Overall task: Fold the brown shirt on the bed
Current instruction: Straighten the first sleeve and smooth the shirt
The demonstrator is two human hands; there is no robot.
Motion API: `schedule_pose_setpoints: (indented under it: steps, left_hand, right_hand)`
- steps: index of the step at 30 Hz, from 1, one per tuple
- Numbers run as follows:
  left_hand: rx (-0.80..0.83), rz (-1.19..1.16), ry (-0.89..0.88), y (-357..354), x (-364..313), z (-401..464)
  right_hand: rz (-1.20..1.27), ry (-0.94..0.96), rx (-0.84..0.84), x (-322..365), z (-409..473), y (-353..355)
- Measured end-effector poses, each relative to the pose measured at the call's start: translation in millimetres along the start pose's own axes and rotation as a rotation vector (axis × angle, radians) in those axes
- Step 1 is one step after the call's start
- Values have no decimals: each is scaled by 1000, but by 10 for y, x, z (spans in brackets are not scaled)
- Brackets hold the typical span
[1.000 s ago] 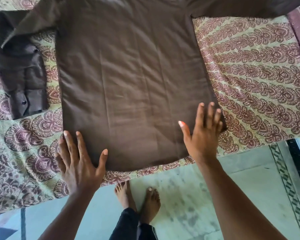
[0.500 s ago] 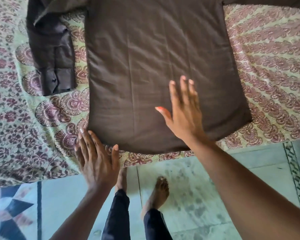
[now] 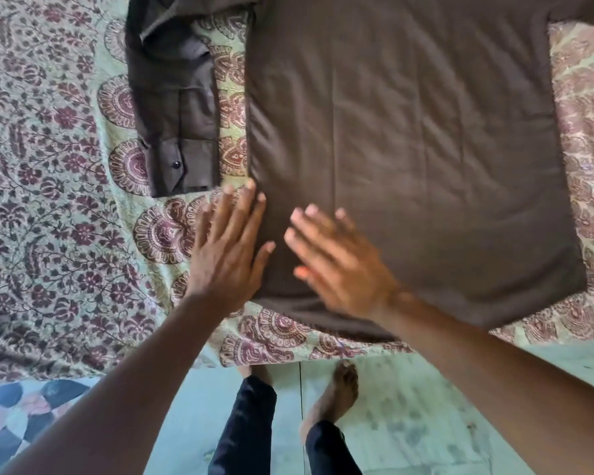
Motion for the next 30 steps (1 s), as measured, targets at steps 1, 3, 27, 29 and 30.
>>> schedule_pose_setpoints:
  steps: [1,3,27,29,30]
  left_hand:
    - [46,2,-61,-43,2,-75]
    - [116,-36,-126,-61,-1,-311]
    - [-53,-212,-192,36,440,1684]
    - [-108,-224,-148,114,447,1927]
    - [-124,-204,-148,121,439,2084]
  right_hand:
    - [-30,-133,-31,-248,209,19]
    - [-143,-359,23,-706,556,-70]
    - [-225,-245,179,-1422,1572,-586]
    - [-103,-32,199,-1012,1517,-680]
    - [-24,37,206,-866,1467,-692]
Point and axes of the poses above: each hand's wrist, its own z-axis towards the middle knuckle, its own y-axis out of the back of the hand, x = y × z, the point moved 9 cm from there along z, towards the middle knuckle, and after that the axes turned 13 degrees about -x, right-handed, at the moved point
